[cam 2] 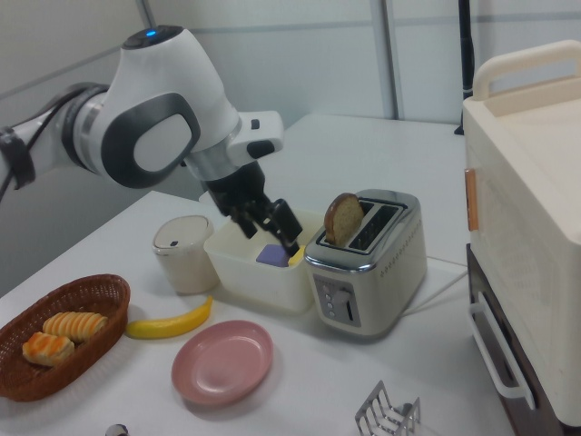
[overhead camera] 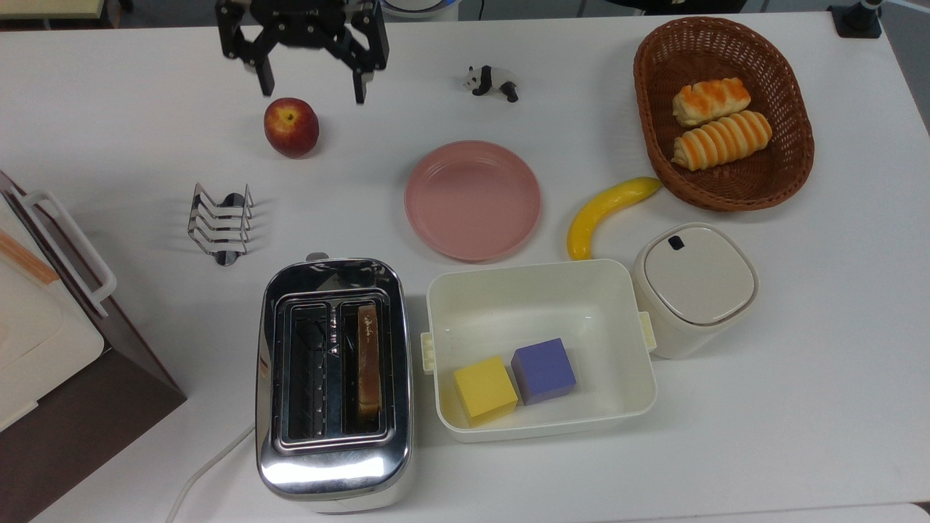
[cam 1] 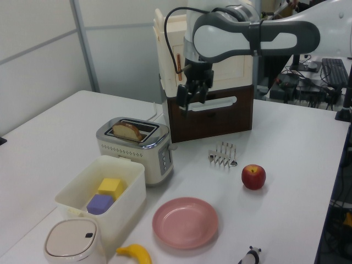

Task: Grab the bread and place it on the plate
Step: 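Lower the open gripper over the bread slice in the toaster slot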

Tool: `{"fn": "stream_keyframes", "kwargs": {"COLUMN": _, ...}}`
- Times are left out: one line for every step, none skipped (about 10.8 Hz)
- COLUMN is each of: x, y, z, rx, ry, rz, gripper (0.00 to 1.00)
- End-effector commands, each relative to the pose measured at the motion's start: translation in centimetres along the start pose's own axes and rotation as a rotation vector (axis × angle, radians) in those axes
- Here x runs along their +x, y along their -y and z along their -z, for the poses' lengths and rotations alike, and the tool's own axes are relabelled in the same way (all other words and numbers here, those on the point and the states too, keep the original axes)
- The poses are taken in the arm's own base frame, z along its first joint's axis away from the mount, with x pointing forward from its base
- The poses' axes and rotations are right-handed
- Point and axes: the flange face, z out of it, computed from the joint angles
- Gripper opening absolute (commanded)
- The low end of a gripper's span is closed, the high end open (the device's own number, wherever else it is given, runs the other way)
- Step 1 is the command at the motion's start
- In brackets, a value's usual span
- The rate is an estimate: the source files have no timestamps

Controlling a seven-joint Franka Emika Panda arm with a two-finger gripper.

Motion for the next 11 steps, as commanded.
{"fn": "stream_keyframes", "kwargs": {"x": 2.9, "y": 0.5, "z": -2.3, "rx": 0.006, "ry": -0.12, "rz": 0.013, "gripper": 1.0}}
{"fn": "stream_keyframes", "kwargs": {"x": 4.0, "y": 0.8, "z": -3.4, "rx": -0.001, "ry": -0.156, "rz": 0.017, "gripper": 1.0}}
{"fn": "stream_keyframes", "kwargs": {"x": 4.8, "y": 1.1, "z": -5.1, "rx": -0.009, "ry": -0.181, "rz": 0.021, "gripper": 0.99}}
{"fn": "stream_keyframes", "kwargs": {"x": 5.7, "y": 1.5, "z": -6.7, "rx": -0.013, "ry": -0.224, "rz": 0.021, "gripper": 0.97}}
{"fn": "stream_keyframes", "kwargs": {"x": 6.5, "y": 2.1, "z": -8.1, "rx": -0.016, "ry": -0.266, "rz": 0.024, "gripper": 0.96}}
{"fn": "stream_keyframes", "kwargs": {"x": 7.4, "y": 2.9, "z": -8.7, "rx": -0.018, "ry": -0.297, "rz": 0.034, "gripper": 0.94}}
{"fn": "stream_keyframes", "kwargs": {"x": 8.2, "y": 3.6, "z": -9.6, "rx": -0.019, "ry": -0.3, "rz": 0.029, "gripper": 0.94}}
{"fn": "stream_keyframes", "kwargs": {"x": 9.2, "y": 4.0, "z": -10.2, "rx": -0.023, "ry": -0.31, "rz": 0.028, "gripper": 0.97}}
{"fn": "stream_keyframes", "kwargs": {"x": 10.2, "y": 4.5, "z": -10.3, "rx": -0.025, "ry": -0.326, "rz": 0.028, "gripper": 0.98}}
{"fn": "stream_keyframes", "kwargs": {"x": 10.6, "y": 5.2, "z": -10.1, "rx": -0.026, "ry": -0.338, "rz": 0.04, "gripper": 0.99}}
{"fn": "stream_keyframes", "kwargs": {"x": 10.7, "y": 6.4, "z": -9.8, "rx": -0.021, "ry": -0.356, "rz": 0.056, "gripper": 0.99}}
